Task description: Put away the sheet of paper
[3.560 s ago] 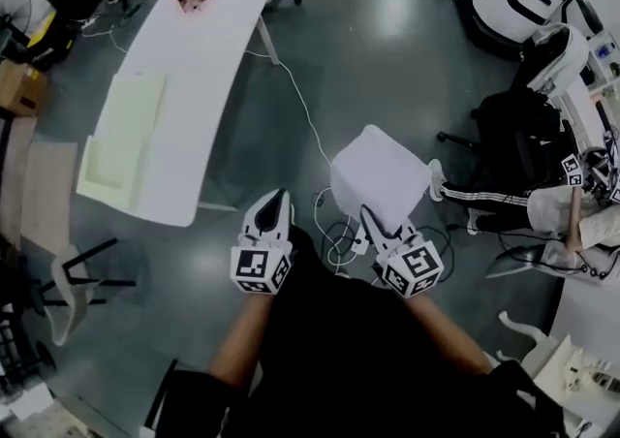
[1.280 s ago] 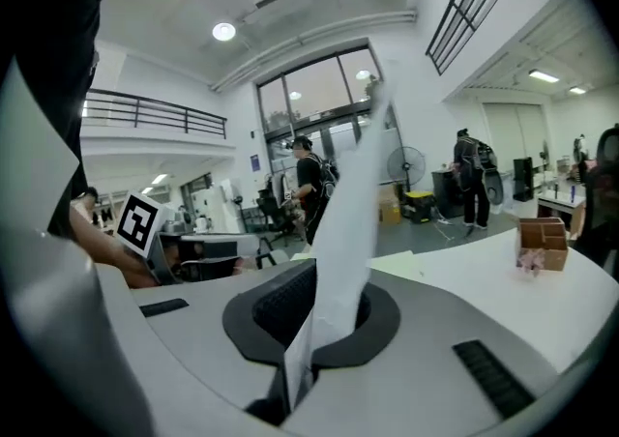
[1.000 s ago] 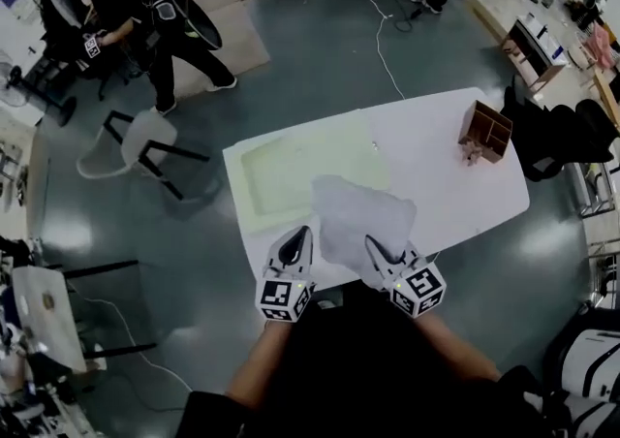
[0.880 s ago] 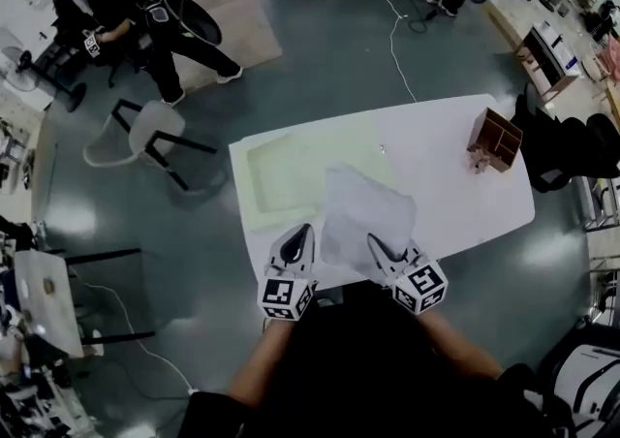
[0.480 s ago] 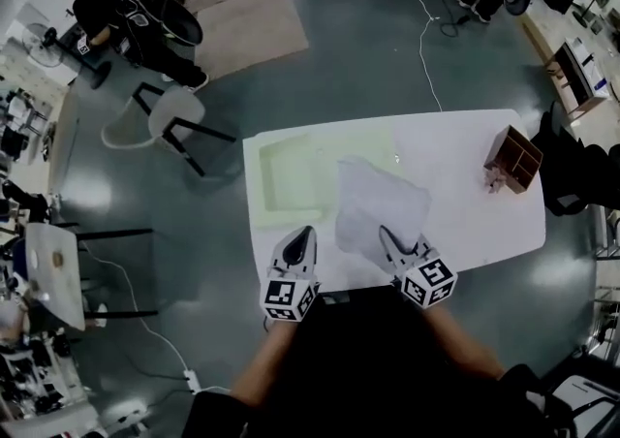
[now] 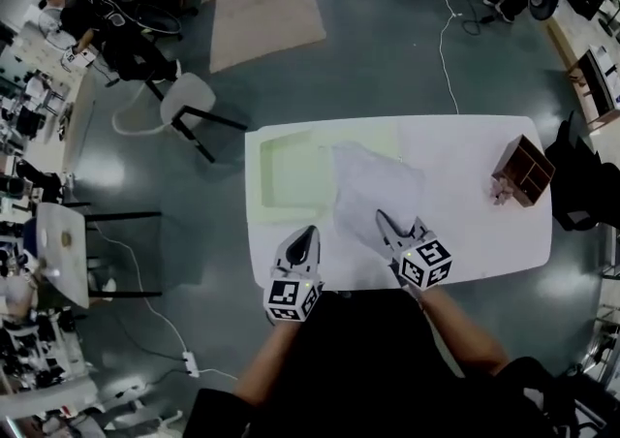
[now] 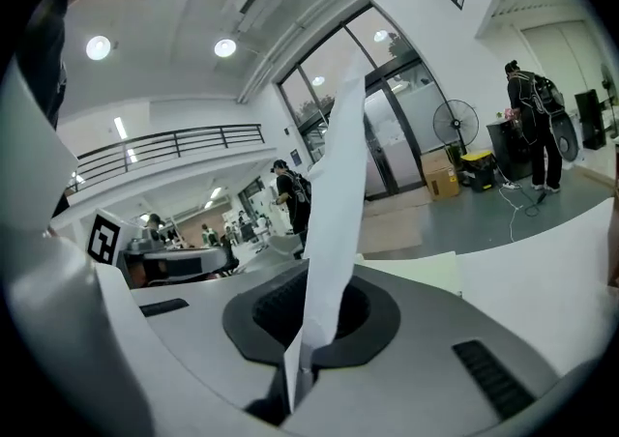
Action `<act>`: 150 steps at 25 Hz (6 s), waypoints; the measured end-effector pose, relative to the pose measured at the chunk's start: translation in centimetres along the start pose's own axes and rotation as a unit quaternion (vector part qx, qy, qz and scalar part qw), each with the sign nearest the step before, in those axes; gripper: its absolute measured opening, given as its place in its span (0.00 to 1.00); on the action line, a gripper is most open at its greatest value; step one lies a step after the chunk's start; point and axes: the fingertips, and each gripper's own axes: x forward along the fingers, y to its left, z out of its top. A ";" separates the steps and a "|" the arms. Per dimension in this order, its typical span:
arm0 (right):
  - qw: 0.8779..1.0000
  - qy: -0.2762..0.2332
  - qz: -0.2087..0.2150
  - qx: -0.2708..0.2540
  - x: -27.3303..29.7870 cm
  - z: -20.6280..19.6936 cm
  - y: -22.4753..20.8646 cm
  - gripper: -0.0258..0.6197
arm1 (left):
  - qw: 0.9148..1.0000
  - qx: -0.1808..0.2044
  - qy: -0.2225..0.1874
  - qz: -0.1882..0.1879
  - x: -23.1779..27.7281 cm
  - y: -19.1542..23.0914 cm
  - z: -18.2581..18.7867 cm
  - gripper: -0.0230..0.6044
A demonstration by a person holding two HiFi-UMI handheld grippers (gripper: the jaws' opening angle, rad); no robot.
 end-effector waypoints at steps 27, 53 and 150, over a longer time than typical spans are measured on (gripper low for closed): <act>0.982 0.151 -0.043 0.106 14.2 -9.2 -6.1 0.04 | 0.997 -0.063 0.020 0.027 3.3 11.3 -2.9 0.04; 0.958 0.258 -0.046 0.118 21.8 -14.8 -10.3 0.04 | 0.990 -0.129 0.051 0.036 4.7 16.3 -6.9 0.04; 0.878 0.375 0.043 0.296 36.2 -21.1 -2.7 0.04 | 0.977 -0.173 0.051 0.110 2.2 22.1 -11.1 0.04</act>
